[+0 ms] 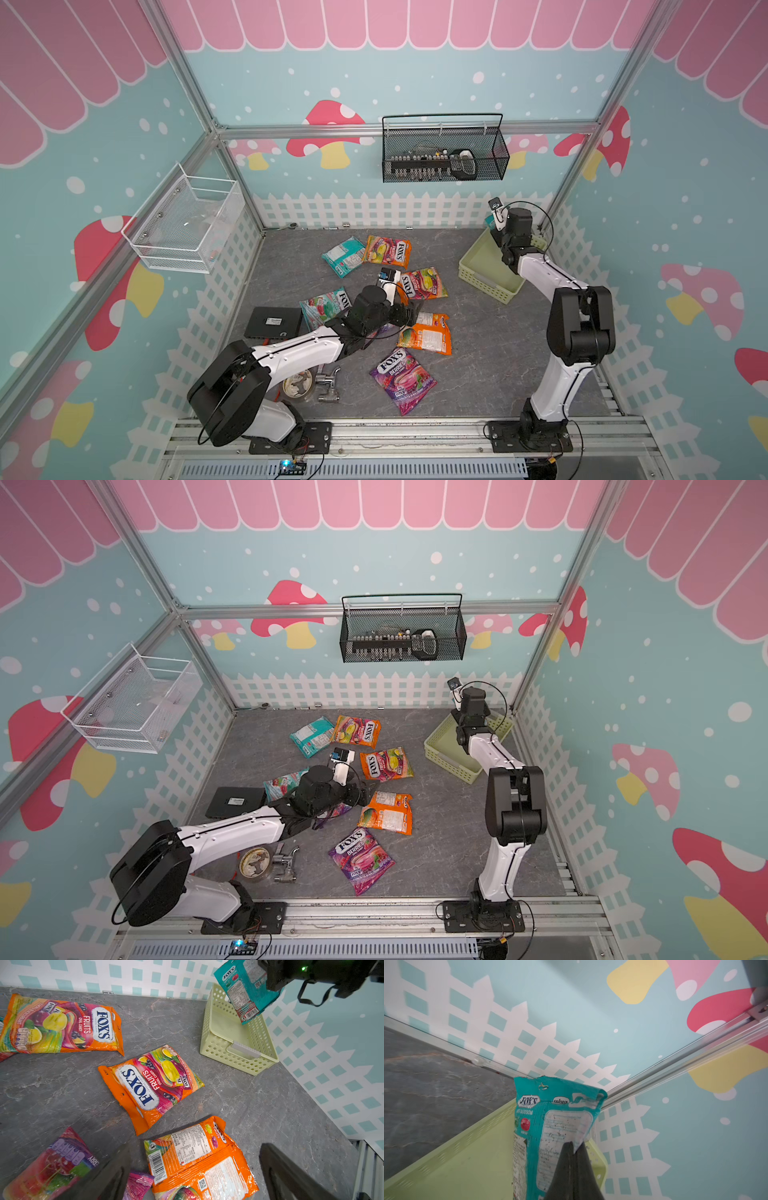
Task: Put the candies in the basket
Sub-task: Place the candy in the basket.
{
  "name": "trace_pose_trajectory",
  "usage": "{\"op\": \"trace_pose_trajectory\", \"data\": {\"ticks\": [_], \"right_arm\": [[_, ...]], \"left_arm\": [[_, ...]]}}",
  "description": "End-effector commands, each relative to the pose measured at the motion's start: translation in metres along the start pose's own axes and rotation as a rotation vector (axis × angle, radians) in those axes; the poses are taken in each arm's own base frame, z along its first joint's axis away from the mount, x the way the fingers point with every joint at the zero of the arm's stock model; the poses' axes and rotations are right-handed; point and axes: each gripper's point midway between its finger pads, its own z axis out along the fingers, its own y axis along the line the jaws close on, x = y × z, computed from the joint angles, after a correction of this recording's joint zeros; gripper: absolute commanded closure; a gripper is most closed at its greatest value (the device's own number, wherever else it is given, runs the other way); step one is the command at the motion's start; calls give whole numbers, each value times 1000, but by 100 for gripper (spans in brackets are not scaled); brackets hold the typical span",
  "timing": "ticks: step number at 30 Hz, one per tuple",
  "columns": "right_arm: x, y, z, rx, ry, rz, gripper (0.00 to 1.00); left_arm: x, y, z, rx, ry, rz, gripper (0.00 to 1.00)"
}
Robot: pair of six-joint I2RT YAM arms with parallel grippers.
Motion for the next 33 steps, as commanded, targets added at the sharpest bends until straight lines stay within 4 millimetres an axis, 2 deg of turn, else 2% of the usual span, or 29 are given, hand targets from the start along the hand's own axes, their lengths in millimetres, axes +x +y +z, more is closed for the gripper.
{"op": "trace_pose_trajectory", "data": {"ticks": [1,3,5,6,9,12,14,18,20,24,27,33], "right_arm": [[-24,-35,23,139,-87,-119,100],[-15,-27,39,150,-81,-207,100],[2,-15,49,167,-57,-280,100],[9,-9,49,159,-56,-286,100],[37,31,43,30,-72,-303,100],[68,58,44,-53,-8,-287,100],[85,76,46,-127,34,-302,95],[98,95,44,-198,33,-316,89],[101,97,45,-207,32,-321,84],[123,100,51,-233,69,-358,69],[134,94,52,-237,96,-355,55],[138,73,52,-174,136,-357,43]], "left_arm": [[-17,0,-3,33,-61,3,1],[-22,3,-6,37,-77,-6,1],[-27,6,-9,33,-91,-13,1],[-29,6,-11,33,-97,-15,1],[-35,9,-16,22,-117,-21,1],[-41,12,-19,16,-131,-32,1],[-42,15,-19,15,-130,-58,1],[-35,25,-17,3,-104,-97,1],[-33,28,-16,-4,-100,-104,1],[-28,30,-20,-11,-99,-118,1],[-27,31,-22,-14,-104,-121,1],[-29,28,-16,5,-102,-133,1]]}}
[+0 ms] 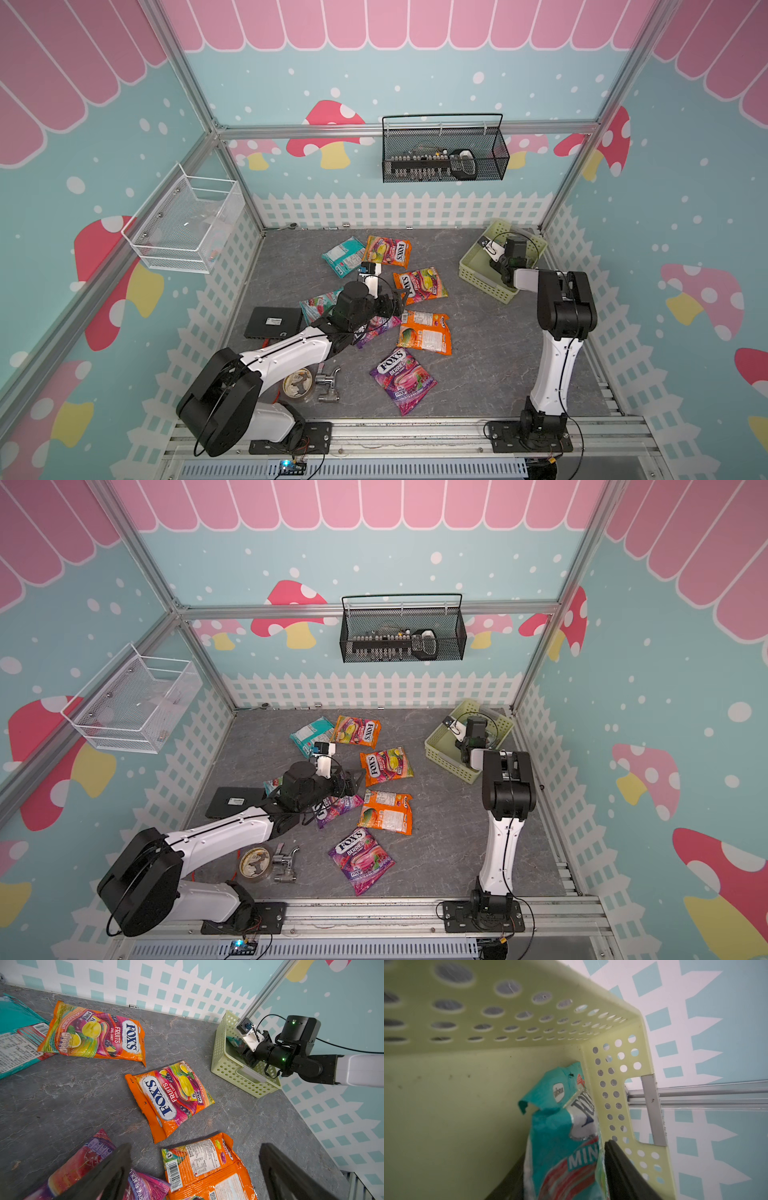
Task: Put the candies in the basket
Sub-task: Place the candy in the basket.
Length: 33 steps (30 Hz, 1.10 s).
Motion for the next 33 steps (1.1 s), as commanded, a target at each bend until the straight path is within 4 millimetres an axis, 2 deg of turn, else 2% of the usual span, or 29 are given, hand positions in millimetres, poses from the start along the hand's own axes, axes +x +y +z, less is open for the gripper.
{"op": "trace_pose_trajectory", "data": {"ticks": [1,5,9,13,16,17,19,23,26,28,30,33], "right_arm": [[13,-9,-1,28,51,8,39],[23,-16,2,38,86,8,25],[16,-25,-6,9,76,52,22],[-12,-30,-43,-93,16,182,21],[-25,-19,-72,-209,-1,330,21],[-32,-26,-87,-216,-18,380,21],[-41,-21,-109,-276,-35,486,22],[-77,-5,-152,-410,-108,695,27],[-103,10,-185,-493,-120,905,28],[-116,25,-210,-569,-92,981,28],[-118,40,-225,-630,-18,1061,29],[-125,81,-256,-781,16,1064,35]], "left_arm": [[-7,-5,2,29,-16,-19,1],[-1,-6,8,38,8,-34,1],[9,-4,11,39,47,-60,1],[20,3,11,5,90,-95,1],[27,6,9,-16,127,-121,1],[29,6,9,-19,141,-128,1],[32,4,7,-12,167,-134,1],[42,-3,3,28,216,-140,1],[52,-10,2,76,261,-142,8],[59,-12,2,95,289,-146,17],[65,-13,3,105,310,-154,28],[76,-14,7,113,339,-159,44]]}}
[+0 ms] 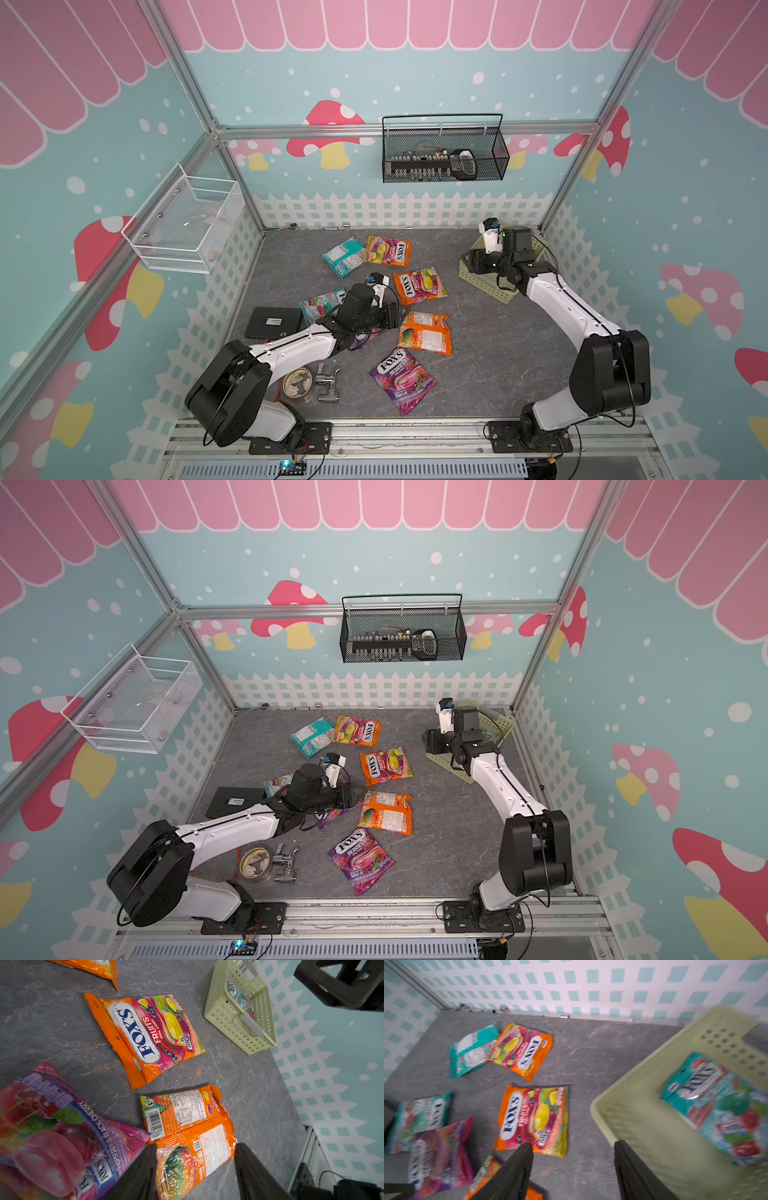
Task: Put the candies in the basket
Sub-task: Pick up the candy at the center of the board.
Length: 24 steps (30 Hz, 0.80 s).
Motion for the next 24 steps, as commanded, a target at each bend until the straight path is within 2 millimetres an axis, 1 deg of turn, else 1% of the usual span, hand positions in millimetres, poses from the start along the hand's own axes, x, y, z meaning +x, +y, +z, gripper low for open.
{"op": "trace_pose_trajectory", "data": {"ticks": [1,4,5,7,9,12,15,19,24], "right_arm": [[55,37,-10,-106,159,200,36],[95,59,-13,-147,224,223,40],[105,64,-13,-151,242,210,42],[132,62,-10,-125,299,196,44],[152,57,-7,-110,337,192,48],[180,57,-3,-133,408,197,51],[197,61,0,-175,448,199,52],[212,64,2,-211,473,198,52],[229,59,8,-192,497,201,52]], "left_arm": [[13,-3,9,30,60,-13,47],[23,-5,20,39,92,-18,58],[26,-6,23,37,103,-18,60],[33,-5,31,32,124,-16,62],[40,-5,37,32,146,-18,65],[50,-2,45,24,174,-21,68],[58,7,49,-7,191,-34,70],[68,19,50,-46,205,-42,71],[78,30,50,-77,222,-48,71]]}}
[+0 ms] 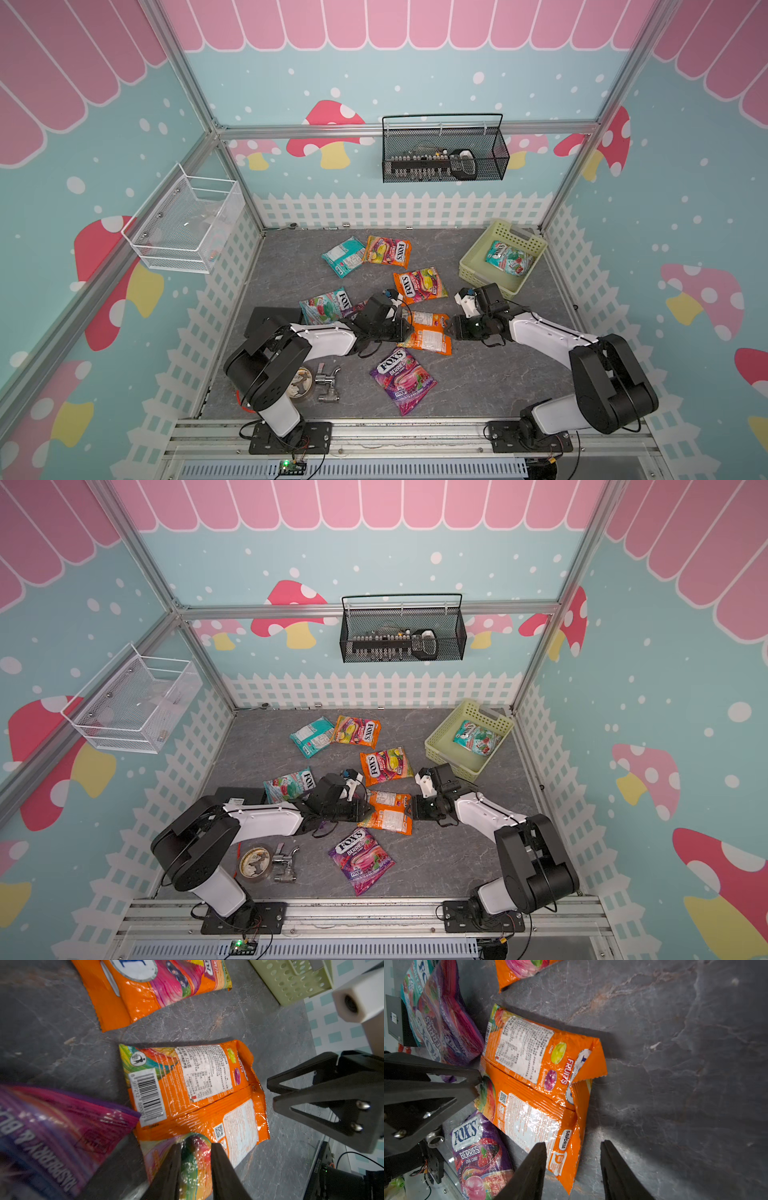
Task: Put the candies in the basket
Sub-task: Pick up the candy at the center of the board.
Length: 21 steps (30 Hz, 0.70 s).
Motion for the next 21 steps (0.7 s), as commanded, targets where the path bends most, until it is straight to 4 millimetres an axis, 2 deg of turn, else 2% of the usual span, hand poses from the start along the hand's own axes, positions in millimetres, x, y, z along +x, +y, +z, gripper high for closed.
{"op": "trace_pose_trajectory", "data": {"ticks": [1,7,9,12,16,19,21], "right_arm": [[4,1,9,-28,9,-17,51],[12,2,27,-62,29,-4,52],[14,3,33,-85,29,4,55],[12,7,34,-115,6,9,64],[-8,16,20,-123,-84,-15,100],[-29,28,-1,-123,-169,-60,100],[-43,39,-19,-135,-229,-90,100]], "left_arm": [[11,14,5,-40,17,-21,71],[19,22,9,-63,33,-29,70],[20,24,10,-67,36,-32,70],[21,25,11,-67,38,-35,69],[20,21,10,-55,34,-35,68],[10,10,2,-28,3,-25,65],[-3,-3,-8,2,-38,-8,59]]}}
